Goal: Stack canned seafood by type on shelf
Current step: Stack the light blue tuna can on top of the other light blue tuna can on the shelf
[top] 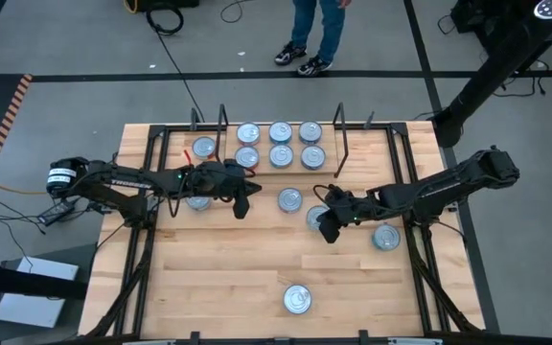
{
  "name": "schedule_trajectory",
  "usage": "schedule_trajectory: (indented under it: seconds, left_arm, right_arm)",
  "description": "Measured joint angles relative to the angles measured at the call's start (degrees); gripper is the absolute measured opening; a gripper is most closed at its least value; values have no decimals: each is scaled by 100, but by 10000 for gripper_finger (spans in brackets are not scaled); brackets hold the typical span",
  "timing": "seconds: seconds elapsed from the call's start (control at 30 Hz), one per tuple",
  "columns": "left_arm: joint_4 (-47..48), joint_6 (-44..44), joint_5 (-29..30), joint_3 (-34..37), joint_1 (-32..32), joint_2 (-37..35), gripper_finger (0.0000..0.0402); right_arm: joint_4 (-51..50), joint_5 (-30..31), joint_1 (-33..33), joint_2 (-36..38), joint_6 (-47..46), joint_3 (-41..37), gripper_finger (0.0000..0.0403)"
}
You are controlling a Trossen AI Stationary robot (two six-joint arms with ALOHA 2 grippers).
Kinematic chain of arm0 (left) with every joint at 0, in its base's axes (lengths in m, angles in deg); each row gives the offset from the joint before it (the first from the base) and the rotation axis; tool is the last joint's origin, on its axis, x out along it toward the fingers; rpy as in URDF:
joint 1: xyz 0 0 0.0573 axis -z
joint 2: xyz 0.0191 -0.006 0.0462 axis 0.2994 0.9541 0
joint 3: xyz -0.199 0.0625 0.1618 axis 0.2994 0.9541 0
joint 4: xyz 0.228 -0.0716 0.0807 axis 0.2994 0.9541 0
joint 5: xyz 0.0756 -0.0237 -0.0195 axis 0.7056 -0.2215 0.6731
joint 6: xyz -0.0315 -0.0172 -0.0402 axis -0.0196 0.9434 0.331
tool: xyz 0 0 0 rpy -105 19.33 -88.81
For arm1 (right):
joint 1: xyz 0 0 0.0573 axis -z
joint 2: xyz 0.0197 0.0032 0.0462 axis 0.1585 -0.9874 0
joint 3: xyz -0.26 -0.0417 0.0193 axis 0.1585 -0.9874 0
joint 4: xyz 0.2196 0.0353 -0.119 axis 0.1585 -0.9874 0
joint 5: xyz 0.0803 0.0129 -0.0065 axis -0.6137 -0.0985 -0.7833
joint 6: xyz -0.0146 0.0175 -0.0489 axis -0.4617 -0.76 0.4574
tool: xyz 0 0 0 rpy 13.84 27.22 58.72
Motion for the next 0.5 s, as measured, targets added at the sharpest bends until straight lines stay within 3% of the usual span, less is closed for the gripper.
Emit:
schedule_trajectory:
  seconds: [0.23,0.5]
  left_arm:
    - [4,2,39,0,0,0,5]
    - [19,0,148,0,0,0,5]
  right_arm:
    - [21,13,-142,-15,345,0,127]
    - [-13,-133,-665,-413,2324,7,183]
